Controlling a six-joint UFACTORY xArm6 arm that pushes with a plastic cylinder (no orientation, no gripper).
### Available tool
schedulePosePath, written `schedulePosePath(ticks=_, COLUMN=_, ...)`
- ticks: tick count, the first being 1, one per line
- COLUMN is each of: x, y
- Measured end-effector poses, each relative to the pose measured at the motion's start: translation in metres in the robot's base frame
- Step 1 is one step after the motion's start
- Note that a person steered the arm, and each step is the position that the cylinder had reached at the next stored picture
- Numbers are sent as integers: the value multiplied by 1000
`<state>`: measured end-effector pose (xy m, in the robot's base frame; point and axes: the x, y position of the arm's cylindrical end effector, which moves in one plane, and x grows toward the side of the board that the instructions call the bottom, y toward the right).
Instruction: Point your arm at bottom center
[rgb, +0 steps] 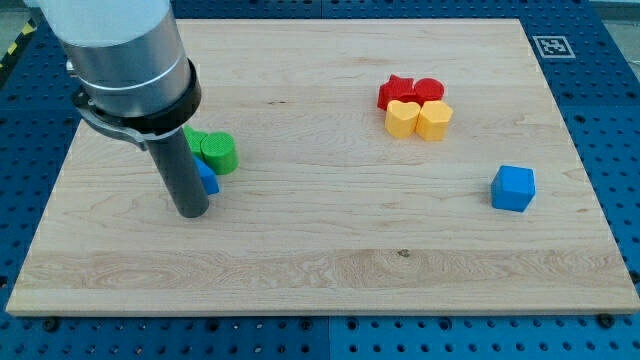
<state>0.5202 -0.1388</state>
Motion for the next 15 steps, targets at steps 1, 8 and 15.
schedulePosePath(ticks=1, x=12, y=9)
schedulePosePath(ticks=8, x=74, y=21)
schedulePosePath(ticks=15, x=99, y=137)
